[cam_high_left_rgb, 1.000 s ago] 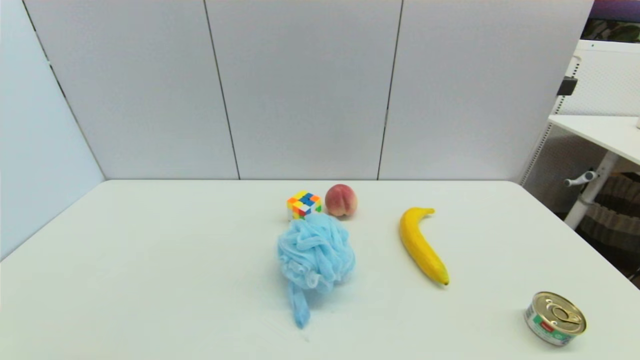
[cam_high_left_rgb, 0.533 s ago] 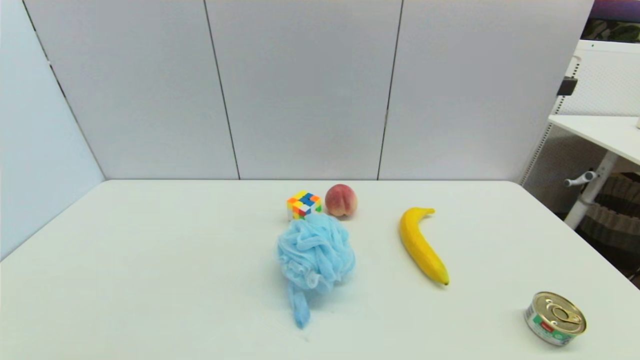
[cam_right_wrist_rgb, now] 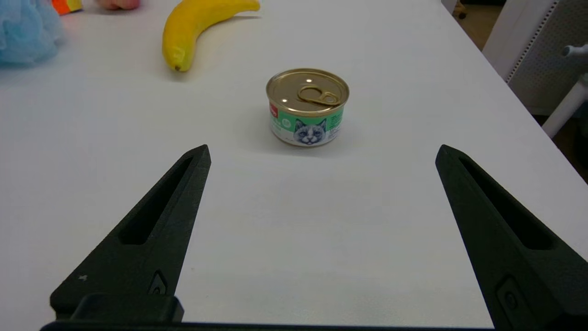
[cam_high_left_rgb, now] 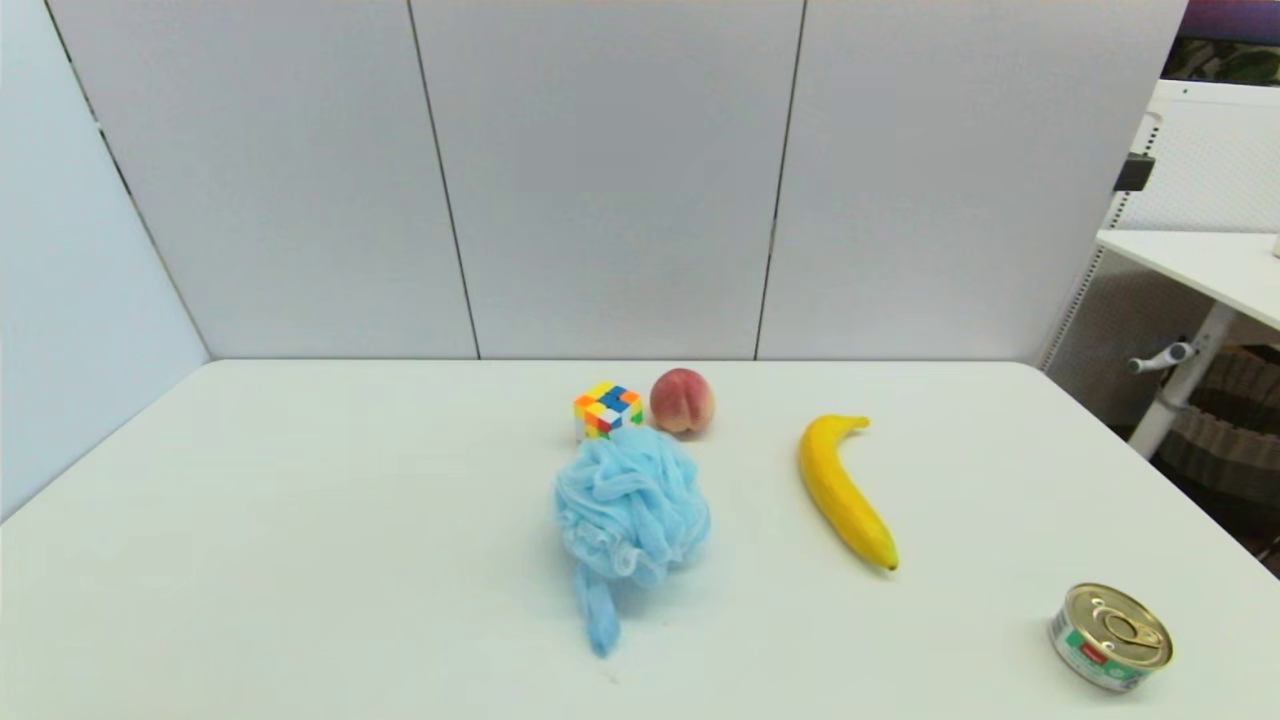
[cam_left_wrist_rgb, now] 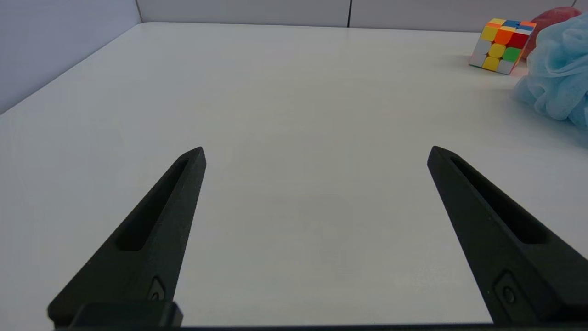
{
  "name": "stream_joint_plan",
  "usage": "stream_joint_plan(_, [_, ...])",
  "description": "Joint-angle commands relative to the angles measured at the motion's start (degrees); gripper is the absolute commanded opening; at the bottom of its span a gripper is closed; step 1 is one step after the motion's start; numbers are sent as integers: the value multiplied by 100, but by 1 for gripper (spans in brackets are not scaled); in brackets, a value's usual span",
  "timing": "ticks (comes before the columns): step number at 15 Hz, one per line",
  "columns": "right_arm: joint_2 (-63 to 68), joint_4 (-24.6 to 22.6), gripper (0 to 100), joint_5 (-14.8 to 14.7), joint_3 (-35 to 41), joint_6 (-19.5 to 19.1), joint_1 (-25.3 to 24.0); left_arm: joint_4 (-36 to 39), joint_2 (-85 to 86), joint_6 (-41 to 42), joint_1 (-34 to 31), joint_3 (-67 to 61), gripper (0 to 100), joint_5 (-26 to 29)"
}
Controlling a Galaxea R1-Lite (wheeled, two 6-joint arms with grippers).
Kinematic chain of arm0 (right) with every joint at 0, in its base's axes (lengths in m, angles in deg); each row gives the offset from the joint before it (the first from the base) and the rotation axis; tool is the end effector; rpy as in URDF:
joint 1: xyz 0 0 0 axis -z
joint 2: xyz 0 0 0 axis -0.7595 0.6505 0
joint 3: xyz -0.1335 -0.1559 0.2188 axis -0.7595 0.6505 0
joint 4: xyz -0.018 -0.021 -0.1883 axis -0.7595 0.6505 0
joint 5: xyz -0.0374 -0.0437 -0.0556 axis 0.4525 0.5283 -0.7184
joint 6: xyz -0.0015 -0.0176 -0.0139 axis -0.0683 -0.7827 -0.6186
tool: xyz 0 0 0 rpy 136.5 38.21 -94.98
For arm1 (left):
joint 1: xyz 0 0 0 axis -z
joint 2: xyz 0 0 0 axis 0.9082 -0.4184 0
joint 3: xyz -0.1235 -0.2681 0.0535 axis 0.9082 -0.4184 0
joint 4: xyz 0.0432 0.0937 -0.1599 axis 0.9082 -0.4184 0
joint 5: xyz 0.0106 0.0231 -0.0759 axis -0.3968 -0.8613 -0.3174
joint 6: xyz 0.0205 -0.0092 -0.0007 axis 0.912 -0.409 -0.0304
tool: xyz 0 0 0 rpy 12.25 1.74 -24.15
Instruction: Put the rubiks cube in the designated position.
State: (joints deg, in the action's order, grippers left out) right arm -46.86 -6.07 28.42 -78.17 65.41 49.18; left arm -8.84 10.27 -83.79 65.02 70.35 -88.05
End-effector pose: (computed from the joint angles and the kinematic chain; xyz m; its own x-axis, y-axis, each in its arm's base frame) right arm -0.0278 0.0003 0.0766 0.9961 0.0252 -0.0842 -0.0281 0.9991 -0.0326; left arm -0.0229 -0.0001 0.0763 1.0000 0.0024 0.0050 -0.0024 1.0000 -0.0009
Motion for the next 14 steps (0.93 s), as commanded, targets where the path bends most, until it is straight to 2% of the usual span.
stream_joint_plan(1, [2,-3,100,-6,3,48,-2,-1,-9,-4,-2,-1,100,-2])
stream_joint_plan(5, [2,-3,100,-33,3,101,-2,17,-9,-4,-2,-1,100,-2])
stream_joint_plan(7, [2,-3,100,-182,-6,206,-2,-1,-9,-4,-2,-1,100,-2])
stream_joint_plan(14, [2,-12,100,-182,3,241,-2,-1,-9,-4,-2,-1,100,-2])
